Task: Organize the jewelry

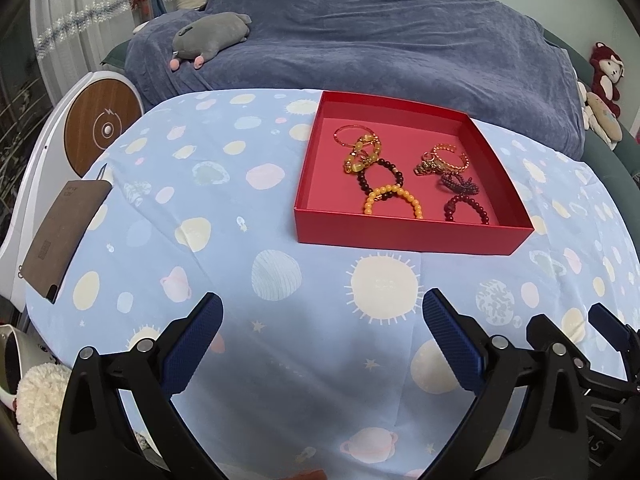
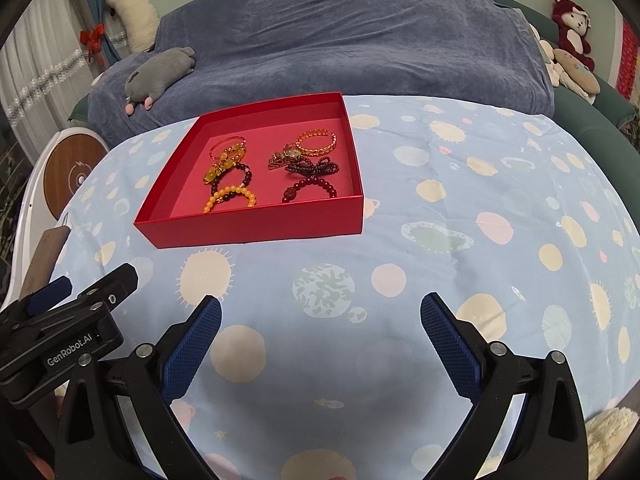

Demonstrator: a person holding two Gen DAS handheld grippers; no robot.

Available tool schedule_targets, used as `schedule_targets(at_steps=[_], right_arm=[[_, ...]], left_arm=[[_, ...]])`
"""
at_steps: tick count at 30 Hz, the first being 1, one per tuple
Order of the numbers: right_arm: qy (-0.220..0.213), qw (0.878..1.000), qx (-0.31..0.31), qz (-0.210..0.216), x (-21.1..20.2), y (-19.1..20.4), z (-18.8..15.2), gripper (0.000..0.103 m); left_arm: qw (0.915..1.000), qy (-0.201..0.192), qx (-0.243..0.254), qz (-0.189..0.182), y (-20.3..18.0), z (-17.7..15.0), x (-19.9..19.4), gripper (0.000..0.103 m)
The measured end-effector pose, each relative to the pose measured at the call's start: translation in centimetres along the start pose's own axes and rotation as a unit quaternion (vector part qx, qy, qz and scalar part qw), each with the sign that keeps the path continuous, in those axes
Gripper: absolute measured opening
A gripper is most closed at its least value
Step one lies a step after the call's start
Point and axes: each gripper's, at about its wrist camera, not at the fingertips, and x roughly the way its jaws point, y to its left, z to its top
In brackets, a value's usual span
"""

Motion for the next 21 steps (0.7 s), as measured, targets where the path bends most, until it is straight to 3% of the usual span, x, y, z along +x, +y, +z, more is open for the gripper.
schedule_targets(at_steps=[21], right_arm=[[-0.002,1.000,-0.004,-0.001,-0.28,0.26,-0.04,0.096]], left_arm=[[0.9999,0.003,0.000,0.010,-0.03,-0.14,-0.12,0.096]])
